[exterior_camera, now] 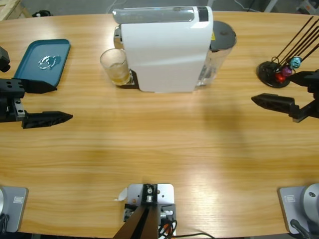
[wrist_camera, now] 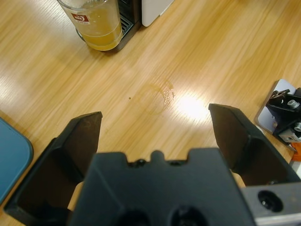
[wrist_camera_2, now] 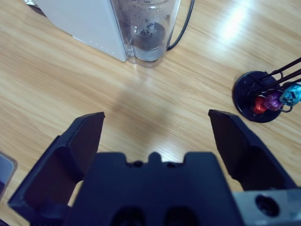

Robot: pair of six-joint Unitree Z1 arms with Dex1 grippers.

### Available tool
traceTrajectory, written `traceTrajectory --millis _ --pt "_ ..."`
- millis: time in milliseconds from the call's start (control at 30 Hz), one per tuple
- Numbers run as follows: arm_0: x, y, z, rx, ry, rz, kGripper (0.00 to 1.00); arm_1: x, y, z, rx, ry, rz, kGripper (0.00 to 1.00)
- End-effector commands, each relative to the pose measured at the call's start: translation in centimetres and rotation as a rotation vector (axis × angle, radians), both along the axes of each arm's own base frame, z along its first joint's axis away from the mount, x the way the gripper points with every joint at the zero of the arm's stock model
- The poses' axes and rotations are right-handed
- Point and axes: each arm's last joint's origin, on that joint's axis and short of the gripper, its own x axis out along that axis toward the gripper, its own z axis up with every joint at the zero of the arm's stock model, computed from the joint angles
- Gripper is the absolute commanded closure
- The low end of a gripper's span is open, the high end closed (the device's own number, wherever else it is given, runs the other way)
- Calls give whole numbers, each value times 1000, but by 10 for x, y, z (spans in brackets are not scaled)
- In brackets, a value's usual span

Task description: Pour coffee

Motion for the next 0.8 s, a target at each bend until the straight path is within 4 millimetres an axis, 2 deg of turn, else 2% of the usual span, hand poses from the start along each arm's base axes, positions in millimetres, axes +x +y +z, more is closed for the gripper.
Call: traceTrajectory --millis 33,800 --pt "0 1 -15 24 45 0 9 5 8 -17 -54 53 2 0" --pt "-3 3 -12 10 34 -5 9 0 4 -14 -25 50 18 0"
